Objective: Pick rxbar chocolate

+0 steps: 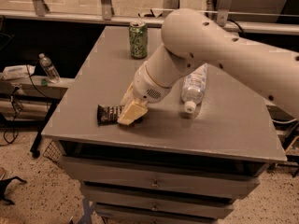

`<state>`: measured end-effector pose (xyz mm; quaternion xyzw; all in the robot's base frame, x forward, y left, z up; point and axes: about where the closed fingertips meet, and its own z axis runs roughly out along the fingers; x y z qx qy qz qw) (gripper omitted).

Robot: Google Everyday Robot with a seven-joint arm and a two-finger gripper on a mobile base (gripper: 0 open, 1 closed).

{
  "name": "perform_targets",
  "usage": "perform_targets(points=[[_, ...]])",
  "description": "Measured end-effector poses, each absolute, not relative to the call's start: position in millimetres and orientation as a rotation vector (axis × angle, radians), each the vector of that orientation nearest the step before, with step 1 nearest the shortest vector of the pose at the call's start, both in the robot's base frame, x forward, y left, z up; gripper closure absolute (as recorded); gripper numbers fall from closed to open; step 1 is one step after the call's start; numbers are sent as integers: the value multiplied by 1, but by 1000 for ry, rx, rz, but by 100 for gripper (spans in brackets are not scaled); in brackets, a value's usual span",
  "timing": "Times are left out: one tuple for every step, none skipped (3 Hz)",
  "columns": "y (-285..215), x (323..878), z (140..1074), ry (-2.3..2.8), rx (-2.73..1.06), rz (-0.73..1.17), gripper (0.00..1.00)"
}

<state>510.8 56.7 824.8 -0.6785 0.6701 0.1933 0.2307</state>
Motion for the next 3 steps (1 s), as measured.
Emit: perform_targets(points=[[54,515,838,1785,-1828,551,100],[48,521,862,1708,-1793,549,100],[44,525,884,1635,-1765,555,100]])
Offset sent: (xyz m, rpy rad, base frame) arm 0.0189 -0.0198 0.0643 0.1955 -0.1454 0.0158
